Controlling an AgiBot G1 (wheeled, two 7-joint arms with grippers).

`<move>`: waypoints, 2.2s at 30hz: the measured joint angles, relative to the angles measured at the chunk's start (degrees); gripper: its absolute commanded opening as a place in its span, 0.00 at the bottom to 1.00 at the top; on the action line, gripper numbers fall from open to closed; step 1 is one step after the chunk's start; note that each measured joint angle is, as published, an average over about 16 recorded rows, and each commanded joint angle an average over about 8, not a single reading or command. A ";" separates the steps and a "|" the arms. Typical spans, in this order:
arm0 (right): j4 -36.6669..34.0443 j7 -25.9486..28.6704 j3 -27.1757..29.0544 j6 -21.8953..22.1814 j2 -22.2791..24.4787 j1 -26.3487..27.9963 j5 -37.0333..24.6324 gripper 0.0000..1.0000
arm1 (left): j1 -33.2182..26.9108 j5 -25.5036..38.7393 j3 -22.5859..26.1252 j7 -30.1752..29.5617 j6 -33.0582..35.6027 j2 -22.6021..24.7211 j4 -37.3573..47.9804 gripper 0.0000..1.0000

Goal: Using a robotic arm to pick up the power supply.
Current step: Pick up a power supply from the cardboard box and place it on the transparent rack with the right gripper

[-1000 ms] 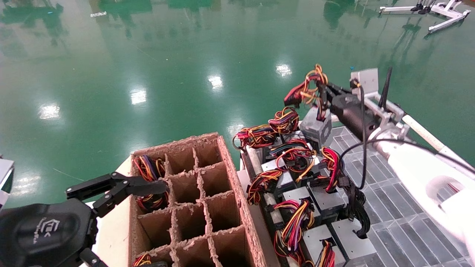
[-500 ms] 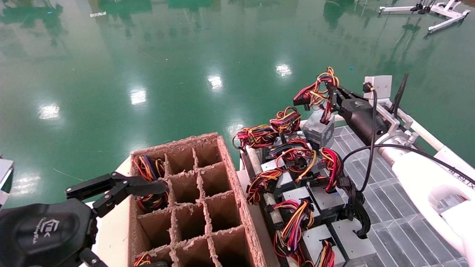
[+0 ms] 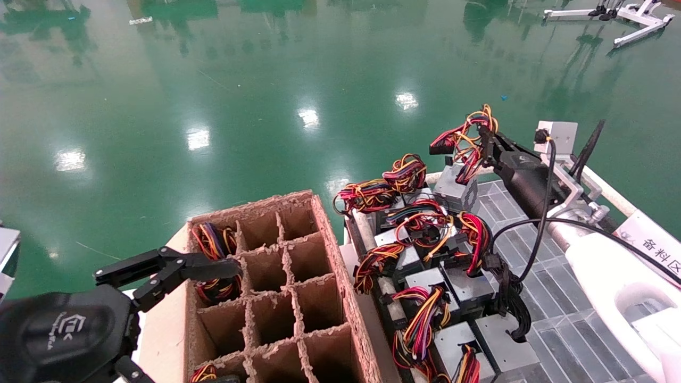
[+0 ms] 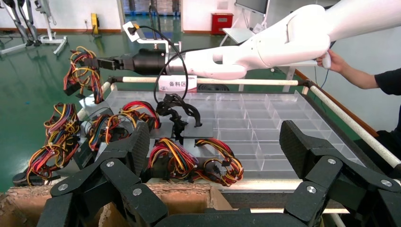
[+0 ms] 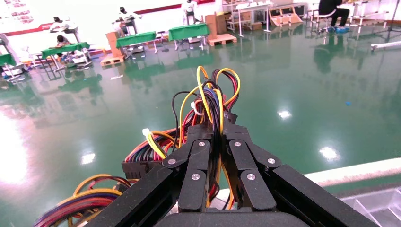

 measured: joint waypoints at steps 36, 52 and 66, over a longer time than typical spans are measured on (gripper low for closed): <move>0.80 1.11 -0.18 0.21 5.63 -4.49 -0.24 0.00 | 0.00 0.00 0.01 0.00 0.00 0.00 0.00 1.00; 1.22 3.45 -4.02 -2.43 9.59 -3.26 -5.77 0.00 | 0.00 -0.01 0.01 0.00 0.00 0.00 0.00 1.00; 2.06 5.18 -8.67 -6.65 12.36 -0.01 -12.46 0.00 | 0.00 -0.01 0.01 0.01 0.00 0.00 0.00 1.00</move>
